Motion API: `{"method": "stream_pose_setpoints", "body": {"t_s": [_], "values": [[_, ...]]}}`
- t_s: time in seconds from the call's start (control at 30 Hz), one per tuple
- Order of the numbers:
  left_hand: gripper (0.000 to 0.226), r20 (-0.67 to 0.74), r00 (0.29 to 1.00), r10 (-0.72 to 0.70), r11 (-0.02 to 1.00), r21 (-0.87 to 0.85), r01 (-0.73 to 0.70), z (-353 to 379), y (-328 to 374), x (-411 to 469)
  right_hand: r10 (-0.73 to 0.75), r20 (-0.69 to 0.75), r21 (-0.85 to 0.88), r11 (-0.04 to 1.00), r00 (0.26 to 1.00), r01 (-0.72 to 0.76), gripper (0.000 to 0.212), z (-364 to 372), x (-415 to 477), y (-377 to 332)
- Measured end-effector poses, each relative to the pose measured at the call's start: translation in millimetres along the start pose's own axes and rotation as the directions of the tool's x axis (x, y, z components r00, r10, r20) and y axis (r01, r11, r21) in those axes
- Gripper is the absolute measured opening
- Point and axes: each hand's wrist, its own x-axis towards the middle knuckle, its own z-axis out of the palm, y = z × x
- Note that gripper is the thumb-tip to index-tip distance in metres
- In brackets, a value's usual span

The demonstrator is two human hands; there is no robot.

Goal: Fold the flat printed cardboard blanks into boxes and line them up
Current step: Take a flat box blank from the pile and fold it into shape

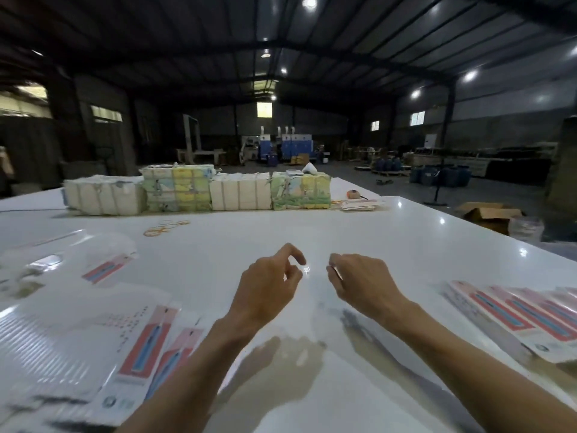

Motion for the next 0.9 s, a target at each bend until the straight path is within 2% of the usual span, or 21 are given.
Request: {"method": "stream_pose_setpoints", "body": {"t_s": [0.1, 0.17, 0.2, 0.27, 0.3, 0.37, 0.43, 0.47, 0.53, 0.63, 0.7, 0.73, 0.83, 0.9], "values": [[0.012, 0.128, 0.986, -0.105, 0.976, 0.201, 0.078, -24, -6, 12, -0.024, 0.051, 0.028, 0.999, 0.998, 0.022, 0.024, 26, -6, -20], [0.012, 0.285, 0.928, -0.239, 0.944, 0.294, 0.152, -46, -13, 21, -0.029, 0.112, 0.060, 0.998, 0.993, 0.023, 0.021, 40, -14, -18], [0.015, 0.396, 0.860, -0.321, 0.927, 0.318, 0.199, -56, -17, 25, -0.036, 0.124, 0.088, 0.996, 0.992, 0.025, 0.021, 43, -15, -15], [0.020, 0.596, 0.651, -0.470, 0.881, 0.361, 0.305, -73, -23, 28, -0.046, 0.120, 0.162, 0.986, 0.992, 0.026, 0.019, 45, -16, -9], [0.026, 0.649, 0.547, -0.529, 0.849, 0.404, 0.341, -80, -24, 26, -0.045, 0.117, 0.193, 0.981, 0.992, 0.022, 0.018, 44, -17, -8], [0.055, 0.670, 0.390, -0.632, 0.775, 0.537, 0.334, -90, -24, 21, -0.035, 0.107, 0.254, 0.967, 0.994, 0.007, 0.017, 42, -18, -7], [0.080, 0.624, 0.315, -0.715, 0.690, 0.701, 0.179, -93, -25, 13, -0.022, 0.102, 0.299, 0.954, 0.995, -0.010, 0.018, 40, -18, -7], [0.087, 0.596, 0.306, -0.742, 0.646, 0.758, 0.089, -91, -27, 8, -0.017, 0.102, 0.312, 0.950, 0.995, -0.016, 0.018, 40, -18, -7], [0.094, 0.557, 0.333, -0.761, 0.595, 0.804, 0.015, -84, -33, -1, -0.011, 0.106, 0.331, 0.943, 0.994, -0.025, 0.019, 39, -18, -8], [0.094, 0.556, 0.353, -0.752, 0.607, 0.794, 0.041, -83, -40, -4, -0.008, 0.104, 0.350, 0.936, 0.995, -0.029, 0.020, 39, -18, -8], [0.085, 0.585, 0.339, -0.737, 0.639, 0.767, 0.065, -84, -46, -3, -0.005, 0.107, 0.366, 0.930, 0.994, -0.034, 0.020, 39, -18, -7], [0.078, 0.591, 0.355, -0.725, 0.650, 0.757, 0.065, -83, -50, -4, -0.002, 0.107, 0.379, 0.924, 0.994, -0.039, 0.020, 39, -18, -6], [0.066, 0.557, 0.506, -0.658, 0.689, 0.717, 0.106, -76, -63, -6, 0.005, 0.107, 0.410, 0.911, 0.994, -0.049, 0.019, 39, -17, -6], [0.066, 0.545, 0.545, -0.637, 0.722, 0.670, 0.174, -72, -70, -10, 0.008, 0.105, 0.425, 0.904, 0.994, -0.053, 0.020, 39, -17, -6]]}}
